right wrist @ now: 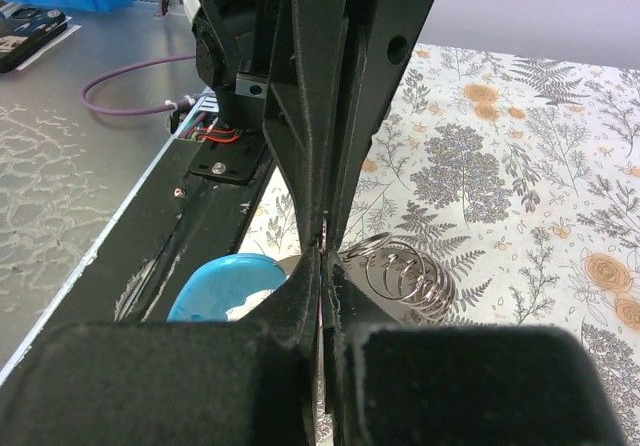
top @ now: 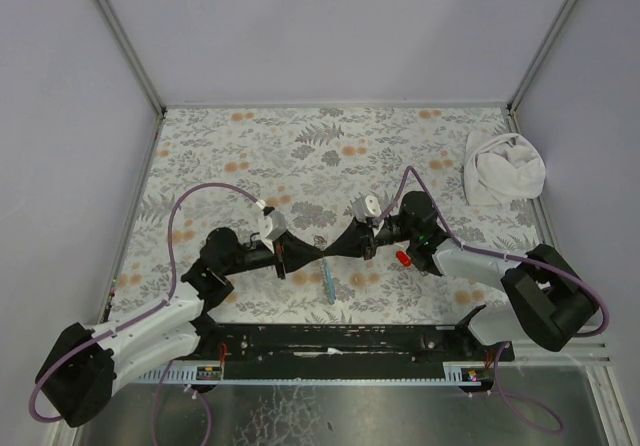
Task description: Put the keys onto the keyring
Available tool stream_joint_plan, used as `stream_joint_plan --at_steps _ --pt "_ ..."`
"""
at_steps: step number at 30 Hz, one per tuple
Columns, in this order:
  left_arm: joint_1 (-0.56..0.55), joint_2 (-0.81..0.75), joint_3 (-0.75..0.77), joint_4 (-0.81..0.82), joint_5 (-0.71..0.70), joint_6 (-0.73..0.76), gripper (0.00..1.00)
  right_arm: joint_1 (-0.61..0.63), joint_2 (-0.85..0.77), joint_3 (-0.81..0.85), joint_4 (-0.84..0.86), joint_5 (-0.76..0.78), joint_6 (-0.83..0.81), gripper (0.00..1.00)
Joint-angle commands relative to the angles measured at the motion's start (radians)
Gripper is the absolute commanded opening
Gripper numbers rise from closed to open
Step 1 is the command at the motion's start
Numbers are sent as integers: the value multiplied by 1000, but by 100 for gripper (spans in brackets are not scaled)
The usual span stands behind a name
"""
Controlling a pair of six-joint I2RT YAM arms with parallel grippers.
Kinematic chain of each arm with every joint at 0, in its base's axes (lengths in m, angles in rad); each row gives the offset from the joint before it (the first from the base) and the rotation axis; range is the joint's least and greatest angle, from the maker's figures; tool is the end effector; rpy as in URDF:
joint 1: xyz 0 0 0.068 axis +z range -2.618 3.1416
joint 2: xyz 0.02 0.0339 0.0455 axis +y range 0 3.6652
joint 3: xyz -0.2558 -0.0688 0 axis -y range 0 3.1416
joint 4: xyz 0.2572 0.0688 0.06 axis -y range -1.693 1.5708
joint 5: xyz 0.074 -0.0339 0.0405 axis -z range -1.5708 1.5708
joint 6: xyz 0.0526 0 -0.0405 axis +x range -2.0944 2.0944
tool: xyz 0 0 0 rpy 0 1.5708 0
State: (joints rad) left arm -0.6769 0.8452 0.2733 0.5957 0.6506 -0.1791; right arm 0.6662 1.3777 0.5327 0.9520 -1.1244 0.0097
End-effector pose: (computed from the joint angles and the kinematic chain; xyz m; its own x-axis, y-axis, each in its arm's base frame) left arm 0.1475 -0.1594 0.2189 -0.1546 -0.0576 -0.9863 0.9582 0.2345 -0.1639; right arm 0.1929 0.2120 0.2223 0.0745 0.0639 -0.9952 -0.9727 -0.2155 -0.0867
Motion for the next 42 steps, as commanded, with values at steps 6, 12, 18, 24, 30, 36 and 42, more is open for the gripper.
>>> stream_joint_plan --at_steps 6,12,18,24,30,36,42 --pt "5 10 43 -9 -20 18 0 4 -22 23 56 -7 -8 4" --pt "5 26 64 -70 -62 30 0 4 -109 -2 -104 117 -113 28" --pt "5 53 86 -101 -65 32 0 4 -202 -55 -193 337 -100 45" --pt "6 51 85 -112 -75 32 0 4 -344 -41 -471 733 13 68" --pt "5 61 85 -111 -74 35 0 4 -429 12 -766 1018 139 89" --pt "5 79 89 -115 -72 36 0 4 -454 -1 -849 1101 206 99" --pt "5 90 95 -118 -71 37 0 4 -340 81 -993 1259 276 99"
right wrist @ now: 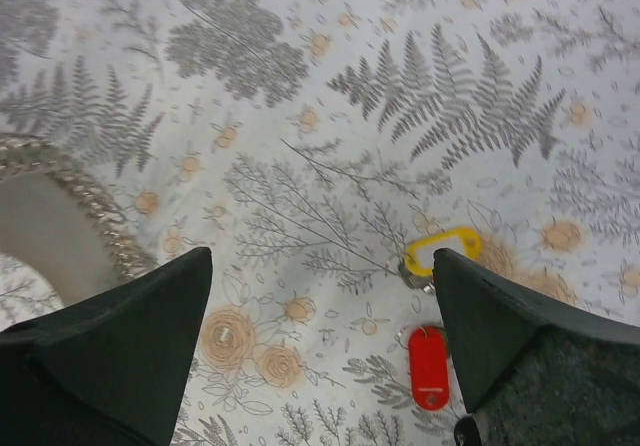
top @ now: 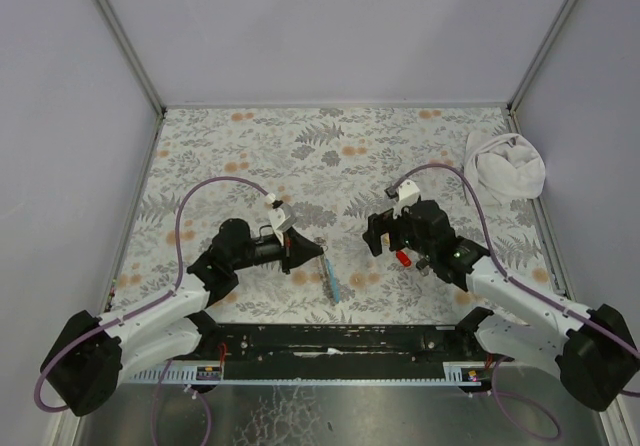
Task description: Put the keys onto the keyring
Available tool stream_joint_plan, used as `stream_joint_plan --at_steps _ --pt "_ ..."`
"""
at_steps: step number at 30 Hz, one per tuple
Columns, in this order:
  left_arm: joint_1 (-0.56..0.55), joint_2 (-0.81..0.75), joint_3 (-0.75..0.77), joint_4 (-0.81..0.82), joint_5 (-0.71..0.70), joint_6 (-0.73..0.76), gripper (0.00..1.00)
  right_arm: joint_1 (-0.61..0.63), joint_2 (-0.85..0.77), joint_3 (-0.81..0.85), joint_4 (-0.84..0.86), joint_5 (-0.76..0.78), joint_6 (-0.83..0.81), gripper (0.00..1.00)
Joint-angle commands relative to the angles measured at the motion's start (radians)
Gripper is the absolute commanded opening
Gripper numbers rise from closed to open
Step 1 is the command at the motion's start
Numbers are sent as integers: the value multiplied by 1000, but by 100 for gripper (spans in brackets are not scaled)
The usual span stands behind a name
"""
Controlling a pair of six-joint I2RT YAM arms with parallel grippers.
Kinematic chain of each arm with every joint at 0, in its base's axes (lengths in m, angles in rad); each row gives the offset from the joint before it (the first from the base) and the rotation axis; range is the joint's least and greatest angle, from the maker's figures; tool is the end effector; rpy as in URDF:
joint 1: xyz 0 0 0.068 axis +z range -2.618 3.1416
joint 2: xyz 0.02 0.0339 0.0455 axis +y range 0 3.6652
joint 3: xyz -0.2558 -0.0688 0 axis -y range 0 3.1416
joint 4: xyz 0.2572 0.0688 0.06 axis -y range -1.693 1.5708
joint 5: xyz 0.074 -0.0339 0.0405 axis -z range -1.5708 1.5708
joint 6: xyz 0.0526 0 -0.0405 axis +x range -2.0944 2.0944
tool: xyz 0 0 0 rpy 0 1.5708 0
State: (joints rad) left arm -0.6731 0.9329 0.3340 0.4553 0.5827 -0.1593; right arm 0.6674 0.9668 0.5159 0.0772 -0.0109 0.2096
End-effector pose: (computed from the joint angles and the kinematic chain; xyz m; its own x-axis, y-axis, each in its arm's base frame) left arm 0.1623 -0.1664 0.2067 -0.2606 0.0384 -0.9647 0.9166 0.3235 -0.2347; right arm 0.1962 0.1553 0.2197 -0.4109 -0.0589 -0.9098 -0.5535 0.8091 0.1976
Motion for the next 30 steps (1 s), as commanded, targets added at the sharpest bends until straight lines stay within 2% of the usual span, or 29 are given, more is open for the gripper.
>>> stream_joint_plan --at_steps 1,5,8,12,23,30 --pt "1 2 32 23 -4 16 0 2 100 125 -162 173 99 99" --pt "1 -1 32 23 -6 15 0 3 211 213 -310 275 141 98" --pt "0 0 32 22 -6 14 0 3 245 230 -356 367 180 95" --pt "0 1 31 22 -8 14 0 3 281 246 -418 409 227 92" --pt "0 4 31 22 -9 12 0 2 325 212 -561 387 394 79" --pt "0 14 34 28 0 9 0 3 361 195 -483 334 383 62"
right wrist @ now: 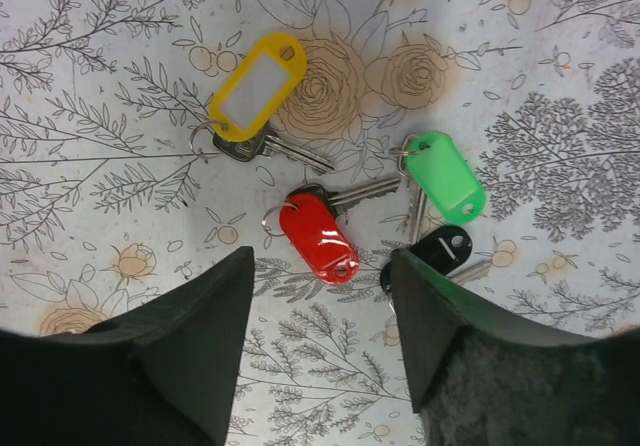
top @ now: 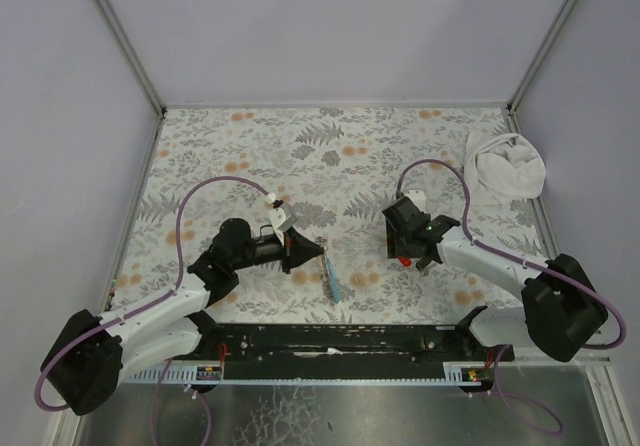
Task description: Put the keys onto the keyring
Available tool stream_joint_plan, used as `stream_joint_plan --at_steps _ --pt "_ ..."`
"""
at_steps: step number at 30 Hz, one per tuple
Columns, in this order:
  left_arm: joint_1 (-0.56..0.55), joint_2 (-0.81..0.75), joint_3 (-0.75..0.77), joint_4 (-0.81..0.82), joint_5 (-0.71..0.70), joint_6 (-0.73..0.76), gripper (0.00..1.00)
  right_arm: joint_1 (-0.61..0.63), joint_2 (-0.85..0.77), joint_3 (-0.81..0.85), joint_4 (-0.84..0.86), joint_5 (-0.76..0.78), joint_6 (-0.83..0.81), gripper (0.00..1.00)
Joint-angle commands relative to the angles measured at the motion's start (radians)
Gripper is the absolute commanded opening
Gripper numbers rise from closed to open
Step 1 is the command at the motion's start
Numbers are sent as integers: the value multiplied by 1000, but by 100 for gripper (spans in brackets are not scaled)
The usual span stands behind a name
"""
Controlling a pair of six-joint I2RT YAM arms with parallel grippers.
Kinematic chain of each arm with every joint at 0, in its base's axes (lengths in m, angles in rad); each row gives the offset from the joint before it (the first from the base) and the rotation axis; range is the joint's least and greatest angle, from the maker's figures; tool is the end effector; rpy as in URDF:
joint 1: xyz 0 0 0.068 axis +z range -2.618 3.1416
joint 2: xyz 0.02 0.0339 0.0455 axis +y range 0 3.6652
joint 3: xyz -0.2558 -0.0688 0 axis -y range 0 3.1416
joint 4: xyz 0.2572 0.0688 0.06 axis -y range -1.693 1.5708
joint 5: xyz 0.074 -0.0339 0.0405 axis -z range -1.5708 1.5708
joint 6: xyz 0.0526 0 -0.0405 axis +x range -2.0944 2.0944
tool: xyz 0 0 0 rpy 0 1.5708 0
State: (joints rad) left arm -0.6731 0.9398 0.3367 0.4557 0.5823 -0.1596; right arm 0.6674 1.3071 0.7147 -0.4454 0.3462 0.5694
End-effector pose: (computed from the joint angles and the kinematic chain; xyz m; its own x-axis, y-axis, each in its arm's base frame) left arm 0.1631 -0.1670 0.2063 -0.2637 0.0405 -0.9637 0.9157 0.3245 -0.2369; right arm 0.2176 0.1487 0.1603 -0.8106 0.0069 -0.5855 -0.0116 0.9995 0.0278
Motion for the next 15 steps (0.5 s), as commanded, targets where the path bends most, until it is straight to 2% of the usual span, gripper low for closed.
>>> stream_joint_plan --at_steps 1,10,15 --pt "0 6 30 25 -2 9 0 3 30 -1 49 -28 20 59" --pt "0 4 31 20 -9 11 0 3 97 43 57 -50 -4 43" --pt "0 5 31 19 -6 11 0 3 120 52 95 -77 -19 40"
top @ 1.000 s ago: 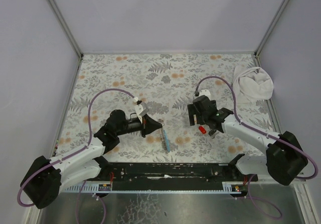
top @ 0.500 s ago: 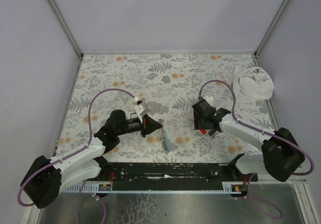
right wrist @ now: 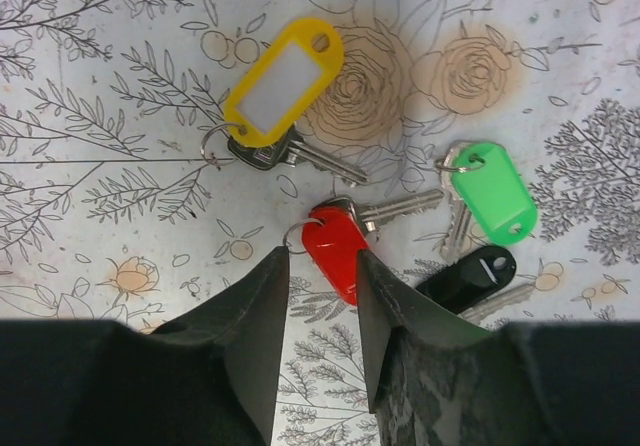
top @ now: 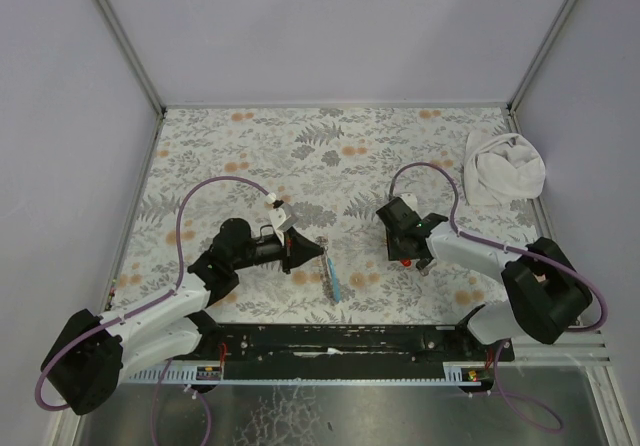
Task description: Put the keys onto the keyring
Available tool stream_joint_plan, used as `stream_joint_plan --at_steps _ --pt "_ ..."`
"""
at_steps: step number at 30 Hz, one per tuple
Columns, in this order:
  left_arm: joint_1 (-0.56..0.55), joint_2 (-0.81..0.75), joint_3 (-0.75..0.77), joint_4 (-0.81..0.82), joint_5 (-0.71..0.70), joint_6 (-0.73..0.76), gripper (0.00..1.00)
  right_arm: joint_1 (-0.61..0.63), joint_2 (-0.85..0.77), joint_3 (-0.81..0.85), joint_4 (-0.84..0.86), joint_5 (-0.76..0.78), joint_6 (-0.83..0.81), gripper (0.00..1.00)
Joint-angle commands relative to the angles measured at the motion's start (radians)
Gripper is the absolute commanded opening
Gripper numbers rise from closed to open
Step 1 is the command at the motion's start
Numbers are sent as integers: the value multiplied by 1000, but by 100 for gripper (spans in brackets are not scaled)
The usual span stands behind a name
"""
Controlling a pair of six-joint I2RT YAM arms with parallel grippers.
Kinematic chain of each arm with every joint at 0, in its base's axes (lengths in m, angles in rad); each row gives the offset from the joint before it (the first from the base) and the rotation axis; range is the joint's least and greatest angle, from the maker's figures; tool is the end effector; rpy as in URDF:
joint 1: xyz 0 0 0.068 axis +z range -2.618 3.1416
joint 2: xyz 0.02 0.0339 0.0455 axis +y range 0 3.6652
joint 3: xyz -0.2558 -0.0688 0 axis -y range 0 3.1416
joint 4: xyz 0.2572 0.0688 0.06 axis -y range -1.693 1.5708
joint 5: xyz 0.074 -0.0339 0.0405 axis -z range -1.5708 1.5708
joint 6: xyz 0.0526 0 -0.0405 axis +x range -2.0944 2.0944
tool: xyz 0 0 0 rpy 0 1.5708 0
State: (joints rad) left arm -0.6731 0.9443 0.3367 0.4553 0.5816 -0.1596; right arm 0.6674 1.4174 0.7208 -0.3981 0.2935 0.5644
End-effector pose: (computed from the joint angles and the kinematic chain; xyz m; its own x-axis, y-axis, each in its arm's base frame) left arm 0.1634 -0.1672 0.2053 -0.2674 0.0433 -0.9626 0.9146 0.3259 -0.2394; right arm 0.2244 0.1574 0.1368 -0.8510 -0.0187 -0.5248 -0.0392 0.9988 0.0279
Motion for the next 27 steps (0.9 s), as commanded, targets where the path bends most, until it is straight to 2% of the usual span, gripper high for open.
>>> stream_joint_plan --at_steps 1,4,10,16,18,21,27 --pt "0 1 30 20 -5 11 0 3 13 52 59 -35 -26 38" --pt "0 -1 30 16 -8 12 0 2 23 78 85 -71 -68 38" --pt "0 -4 31 15 -7 11 0 3 66 103 115 -47 -107 41" --pt "-1 -10 28 14 -6 11 0 -2 99 121 102 44 -149 54" --pt "0 -11 29 15 -1 10 0 -9 103 121 111 32 -163 63" --pt "0 -12 28 17 3 9 0 -20 120 118 131 -17 -182 69" --pt "0 -13 27 16 3 9 0 -32 153 106 149 -106 -183 72"
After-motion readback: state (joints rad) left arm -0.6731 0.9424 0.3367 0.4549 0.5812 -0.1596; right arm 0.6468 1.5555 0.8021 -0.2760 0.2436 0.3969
